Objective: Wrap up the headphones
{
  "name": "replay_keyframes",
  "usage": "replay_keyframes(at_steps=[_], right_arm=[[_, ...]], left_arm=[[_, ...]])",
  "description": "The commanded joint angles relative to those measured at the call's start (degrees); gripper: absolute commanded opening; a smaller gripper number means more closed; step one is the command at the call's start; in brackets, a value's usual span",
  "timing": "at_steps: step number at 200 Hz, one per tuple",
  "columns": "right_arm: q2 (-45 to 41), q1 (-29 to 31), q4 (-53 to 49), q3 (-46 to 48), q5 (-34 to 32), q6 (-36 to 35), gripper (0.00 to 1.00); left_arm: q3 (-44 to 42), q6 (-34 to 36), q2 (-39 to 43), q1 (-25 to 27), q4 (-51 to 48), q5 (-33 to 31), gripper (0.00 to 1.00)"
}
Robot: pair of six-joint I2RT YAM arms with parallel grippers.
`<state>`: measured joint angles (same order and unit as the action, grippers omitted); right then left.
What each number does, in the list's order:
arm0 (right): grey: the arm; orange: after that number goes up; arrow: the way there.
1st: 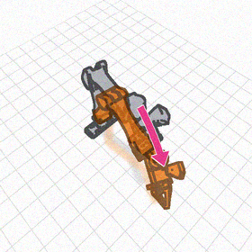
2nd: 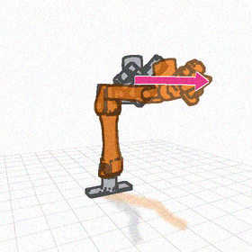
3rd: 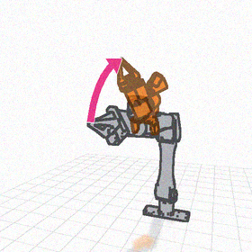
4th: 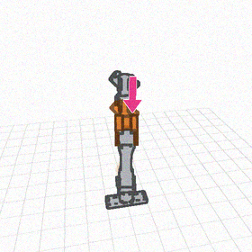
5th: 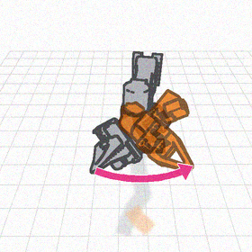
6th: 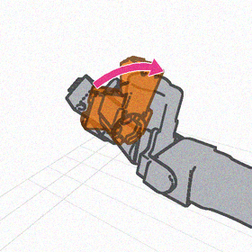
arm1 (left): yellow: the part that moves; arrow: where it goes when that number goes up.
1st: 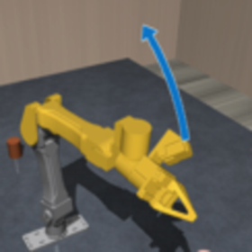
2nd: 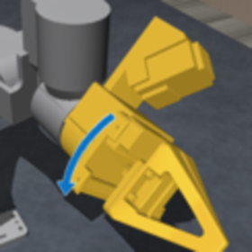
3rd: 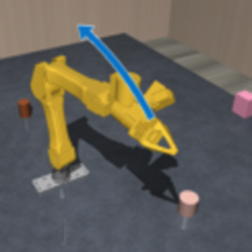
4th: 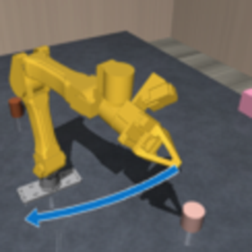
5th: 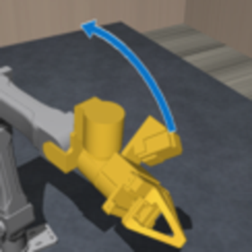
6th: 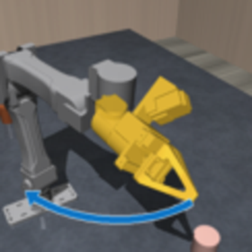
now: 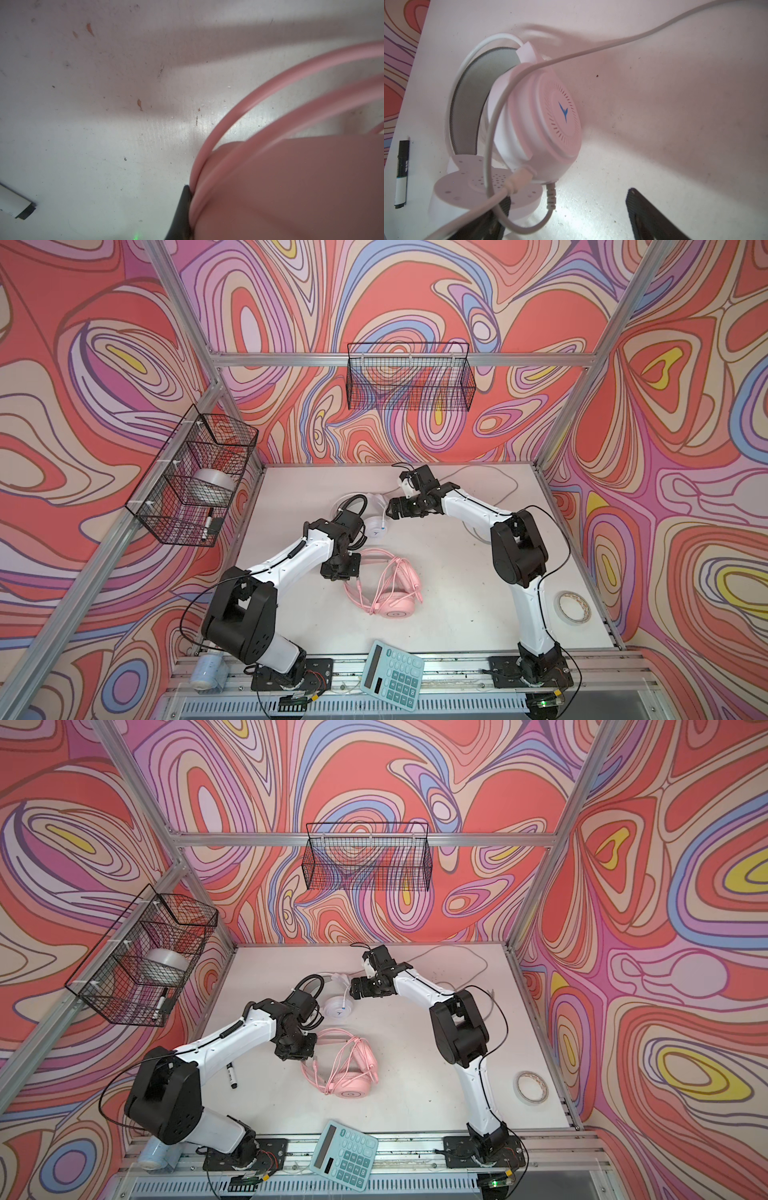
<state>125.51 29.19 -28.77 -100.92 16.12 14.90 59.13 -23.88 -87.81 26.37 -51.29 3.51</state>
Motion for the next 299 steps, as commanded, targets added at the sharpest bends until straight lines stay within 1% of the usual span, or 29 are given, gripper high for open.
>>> replay_keyframes(at_steps=[1, 24, 59, 68, 101, 116, 121, 151, 172, 196, 232, 299], right_arm=[[-5.5, -0.3, 0.4, 3.9, 0.4, -2.0, 0.92], [-10.0, -0.6, 1.6, 8.8, -0.6, -2.2, 0.94], [-16.2, -1.2, 0.9, 13.8, -2.8, -3.6, 0.96], [-18.0, -1.4, 0.7, 14.9, -4.0, -3.7, 0.99], [-23.0, -3.0, 0.1, 18.6, -7.3, -3.7, 0.98], [-23.7, -3.7, -0.3, 19.6, -8.5, -4.1, 0.98], [-25.4, -4.0, -0.4, 19.8, -8.7, -4.2, 0.99], [-26.8, -4.8, -1.7, 20.4, -10.1, -5.0, 0.98], [-27.3, -5.0, -2.2, 20.7, -11.0, -5.4, 0.98], [-27.8, -5.2, -2.2, 21.1, -11.4, -5.5, 0.98], [-28.0, -5.3, -2.4, 21.1, -11.8, -5.6, 0.99], [-29.2, -5.5, -2.7, 21.8, -12.6, -6.0, 0.98]], left_arm=[[0.4, -1.3, -1.3, 0.1, 3.0, 0.6, 0.00], [0.8, -1.6, -2.9, 0.1, 4.1, 0.3, 0.00], [1.8, -1.6, -6.0, -0.2, 4.9, 1.9, 0.00], [1.6, -1.6, -6.2, -0.2, 4.8, 1.9, 0.00], [0.2, -2.1, -6.0, -0.2, 3.9, 1.0, 0.00], [-1.0, -2.6, -5.8, -0.3, 4.5, 0.9, 0.00], [-1.2, -2.8, -5.9, -0.3, 4.7, 0.9, 0.00], [-1.1, -3.3, -6.8, -0.2, 5.1, 1.8, 0.18], [-0.6, -3.4, -7.0, -0.2, 5.0, 1.7, 0.25], [-0.1, -2.9, -7.4, -0.3, 4.5, 2.8, 0.39], [-0.2, -3.2, -6.7, -0.3, 3.8, 2.0, 0.51], [0.2, -4.2, -5.4, -0.3, 2.9, 2.4, 0.73]])
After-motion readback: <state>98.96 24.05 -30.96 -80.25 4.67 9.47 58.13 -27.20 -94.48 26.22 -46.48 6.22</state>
